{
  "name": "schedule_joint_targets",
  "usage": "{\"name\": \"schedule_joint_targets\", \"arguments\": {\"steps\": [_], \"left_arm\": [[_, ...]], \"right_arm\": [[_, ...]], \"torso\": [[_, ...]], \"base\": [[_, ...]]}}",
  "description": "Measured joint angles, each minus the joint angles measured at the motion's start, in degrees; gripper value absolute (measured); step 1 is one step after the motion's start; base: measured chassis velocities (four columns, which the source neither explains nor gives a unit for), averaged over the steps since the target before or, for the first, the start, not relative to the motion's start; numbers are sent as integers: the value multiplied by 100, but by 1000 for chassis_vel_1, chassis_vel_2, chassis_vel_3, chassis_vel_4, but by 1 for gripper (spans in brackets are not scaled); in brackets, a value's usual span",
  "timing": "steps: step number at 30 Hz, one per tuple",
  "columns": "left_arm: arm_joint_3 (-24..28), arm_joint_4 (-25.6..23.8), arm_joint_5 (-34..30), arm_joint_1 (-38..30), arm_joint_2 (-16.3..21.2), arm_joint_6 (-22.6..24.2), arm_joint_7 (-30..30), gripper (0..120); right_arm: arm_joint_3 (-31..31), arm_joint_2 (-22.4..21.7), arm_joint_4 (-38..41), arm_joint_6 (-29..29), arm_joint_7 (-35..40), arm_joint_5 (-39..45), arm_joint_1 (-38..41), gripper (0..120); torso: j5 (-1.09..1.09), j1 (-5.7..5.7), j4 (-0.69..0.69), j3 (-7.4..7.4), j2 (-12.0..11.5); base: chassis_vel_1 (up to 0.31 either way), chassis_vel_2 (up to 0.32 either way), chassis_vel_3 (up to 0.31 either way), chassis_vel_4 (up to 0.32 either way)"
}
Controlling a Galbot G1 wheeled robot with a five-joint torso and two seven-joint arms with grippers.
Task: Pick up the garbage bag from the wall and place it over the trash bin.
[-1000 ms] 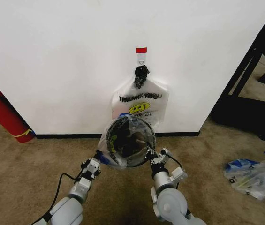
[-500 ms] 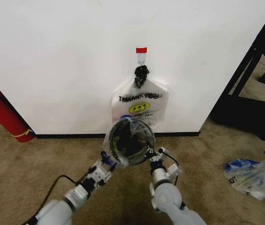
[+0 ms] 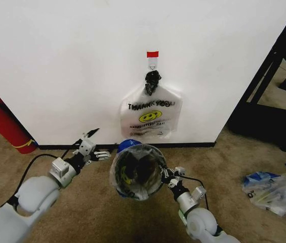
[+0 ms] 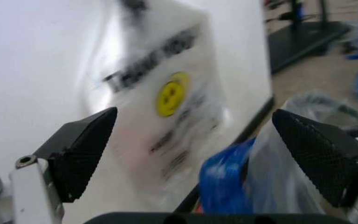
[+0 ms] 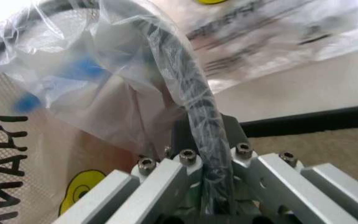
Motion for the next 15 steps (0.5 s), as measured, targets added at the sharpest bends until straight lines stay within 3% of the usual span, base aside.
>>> {"name": "schedule_joint_targets", "arguments": {"steps": [15], "left_arm": [[143, 811, 360, -320, -30, -229, 537, 97]], "right_arm": [[-101, -172, 129, 4, -878, -223, -112, 0]], "torso": [[1, 0, 1, 0, 0]], "base": [[0, 0, 0, 0]]}}
